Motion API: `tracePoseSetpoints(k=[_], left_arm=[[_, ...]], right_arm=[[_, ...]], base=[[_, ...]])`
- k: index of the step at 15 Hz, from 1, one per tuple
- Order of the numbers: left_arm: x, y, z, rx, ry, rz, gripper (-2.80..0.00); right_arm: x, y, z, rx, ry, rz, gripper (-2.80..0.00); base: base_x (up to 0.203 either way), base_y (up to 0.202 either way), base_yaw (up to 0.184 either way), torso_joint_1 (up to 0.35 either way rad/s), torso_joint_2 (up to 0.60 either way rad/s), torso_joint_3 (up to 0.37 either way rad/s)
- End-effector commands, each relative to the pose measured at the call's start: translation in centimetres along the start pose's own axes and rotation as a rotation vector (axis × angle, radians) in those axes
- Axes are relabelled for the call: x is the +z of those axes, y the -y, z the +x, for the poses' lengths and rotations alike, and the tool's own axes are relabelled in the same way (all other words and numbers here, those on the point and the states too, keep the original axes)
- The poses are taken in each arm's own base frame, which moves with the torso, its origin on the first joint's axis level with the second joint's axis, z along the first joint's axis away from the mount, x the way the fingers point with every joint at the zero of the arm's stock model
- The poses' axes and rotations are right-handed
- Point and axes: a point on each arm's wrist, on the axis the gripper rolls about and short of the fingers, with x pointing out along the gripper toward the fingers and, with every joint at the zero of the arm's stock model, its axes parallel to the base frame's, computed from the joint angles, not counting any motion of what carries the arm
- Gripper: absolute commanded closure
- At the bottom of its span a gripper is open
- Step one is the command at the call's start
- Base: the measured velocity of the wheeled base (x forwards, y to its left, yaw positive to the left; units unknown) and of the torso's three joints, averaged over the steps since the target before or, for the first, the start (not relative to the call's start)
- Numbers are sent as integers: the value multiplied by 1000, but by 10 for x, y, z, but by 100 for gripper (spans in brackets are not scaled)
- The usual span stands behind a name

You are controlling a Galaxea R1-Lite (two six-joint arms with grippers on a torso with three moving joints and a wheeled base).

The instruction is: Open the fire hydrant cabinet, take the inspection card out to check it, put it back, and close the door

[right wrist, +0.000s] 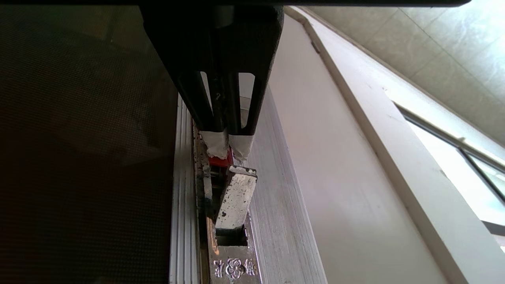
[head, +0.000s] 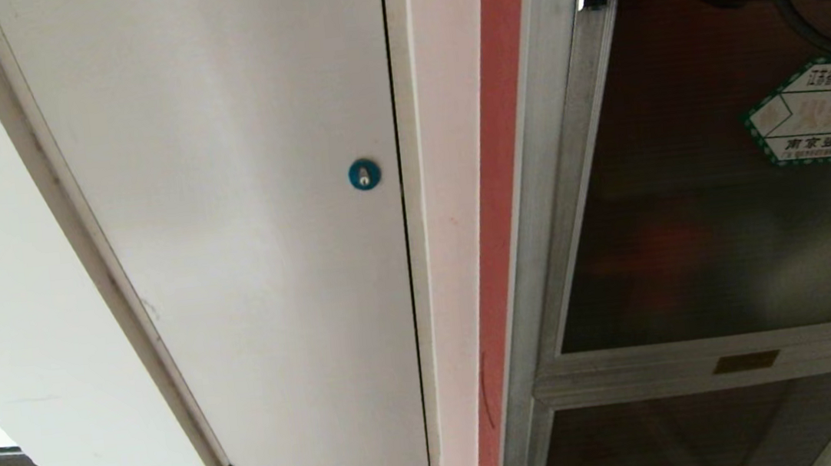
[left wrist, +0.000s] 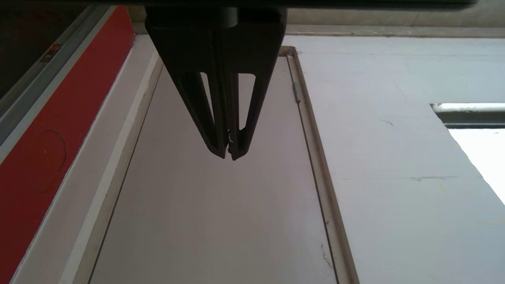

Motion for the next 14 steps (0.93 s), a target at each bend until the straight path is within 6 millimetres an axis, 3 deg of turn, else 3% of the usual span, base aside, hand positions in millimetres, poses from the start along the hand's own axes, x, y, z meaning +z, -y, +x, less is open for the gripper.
tracePoseSetpoints(k=[1,5,8,11,14], left_arm=[[-1,0,0,0,-4,0,0],[-1,0,0,0,-3,0,0],[-1,0,0,0,-4,0,0],[0,0,0,0,-2,0,0],[0,0,0,0,-2,0,0]], right_arm=[[1,0,-2,-3,1,1,0],[-2,-1,-11,-20,-9,3,0],[-9,-13,-36,11,-32,10,0],[-26,-25,-62,35,-65,13,0],[-47,-47,-68,-40,17,1,0]], base=[[0,0,0,0,0,0],[0,0,0,0,0,0],[0,0,0,0,0,0],[0,0,0,0,0,0],[0,0,0,0,0,0]])
